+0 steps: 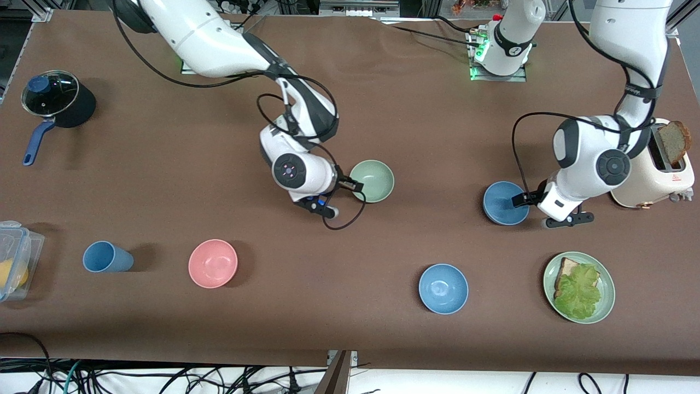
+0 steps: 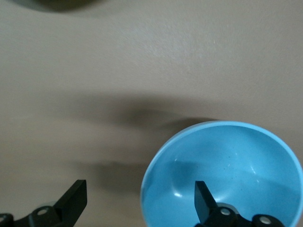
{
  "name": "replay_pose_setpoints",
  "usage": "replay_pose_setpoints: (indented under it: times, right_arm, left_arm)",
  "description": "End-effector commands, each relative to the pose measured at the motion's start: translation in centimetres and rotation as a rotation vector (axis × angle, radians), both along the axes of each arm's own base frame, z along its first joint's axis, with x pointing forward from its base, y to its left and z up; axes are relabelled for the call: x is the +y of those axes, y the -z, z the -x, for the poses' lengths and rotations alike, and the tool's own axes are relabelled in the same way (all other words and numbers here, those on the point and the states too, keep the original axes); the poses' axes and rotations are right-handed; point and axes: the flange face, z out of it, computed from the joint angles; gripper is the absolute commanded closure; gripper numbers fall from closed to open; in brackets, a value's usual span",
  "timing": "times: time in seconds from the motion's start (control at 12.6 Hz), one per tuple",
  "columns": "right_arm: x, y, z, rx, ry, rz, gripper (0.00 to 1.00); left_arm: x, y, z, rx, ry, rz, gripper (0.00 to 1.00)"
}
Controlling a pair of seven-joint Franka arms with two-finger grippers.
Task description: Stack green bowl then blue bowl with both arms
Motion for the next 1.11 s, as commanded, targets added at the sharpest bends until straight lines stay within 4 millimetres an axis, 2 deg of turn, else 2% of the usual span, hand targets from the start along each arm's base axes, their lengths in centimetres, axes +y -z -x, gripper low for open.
replay_pose_setpoints:
  times: [0.0, 0.08, 0.16, 0.24, 0.4, 0.48, 0.56, 0.64, 0.79, 0.87, 0.95, 1.03]
  right_arm:
    - [-5.5, -6.4, -3.9, -0.013, -0.171, 0.052, 0.0]
    - [-8.0, -7.5, -5.0, -0.024, -0.237, 0.054, 0.0]
    - [-11.6, -10.9, -6.4, -0.06, -0.271, 0.031, 0.0]
    - [-15.9, -12.4, -8.2, -0.089, -0.297, 0.005, 0.0]
    - [-24.4, -14.9, -9.5, -0.058, -0.357, -0.023, 0.0]
    - [-27.8, -15.2, -9.9, -0.045, -0.365, -0.032, 0.0]
    - [-31.5, -17.0, -10.1, -0.057, -0.362, -0.015, 0.0]
    - [-34.1, -17.7, -10.3, -0.069, -0.384, 0.008, 0.0]
    - [-38.3, -19.1, -10.4, -0.09, -0.418, 0.027, 0.0]
    - [-40.1, -20.4, -10.1, -0.101, -0.419, 0.025, 0.0]
    - [-42.1, -22.9, -9.6, -0.139, -0.422, 0.031, 0.0]
    - [-43.6, -24.3, -9.3, -0.161, -0.431, 0.039, 0.0]
  left_arm:
    - [0.0, 1.0, 0.4, -0.01, -0.01, 0.005, 0.01]
    - [0.0, 1.2, 0.5, -0.005, -0.01, 0.005, 0.12]
    - [0.0, 1.4, 0.7, 0.001, -0.012, 0.004, 0.36]
    - [0.1, 1.6, 0.9, 0.007, -0.017, 0.005, 0.58]
    - [-0.3, 1.9, 1.2, 0.017, -0.016, 0.01, 0.88]
    - [-0.6, 1.9, 1.2, 0.02, -0.008, 0.009, 1.0]
    - [-0.7, 1.8, 1.2, 0.022, -0.002, 0.01, 1.0]
    - [-0.7, 1.9, 1.2, 0.023, 0.004, 0.01, 1.0]
    - [-0.8, 1.8, 1.2, 0.022, 0.01, 0.011, 1.0]
    - [-0.8, 1.5, 1.1, 0.016, 0.009, 0.013, 1.0]
    - [-0.7, 0.9, 1.0, 0.008, 0.006, 0.014, 1.0]
    - [-0.7, -0.4, 0.8, 0.004, 0.005, 0.02, 1.0]
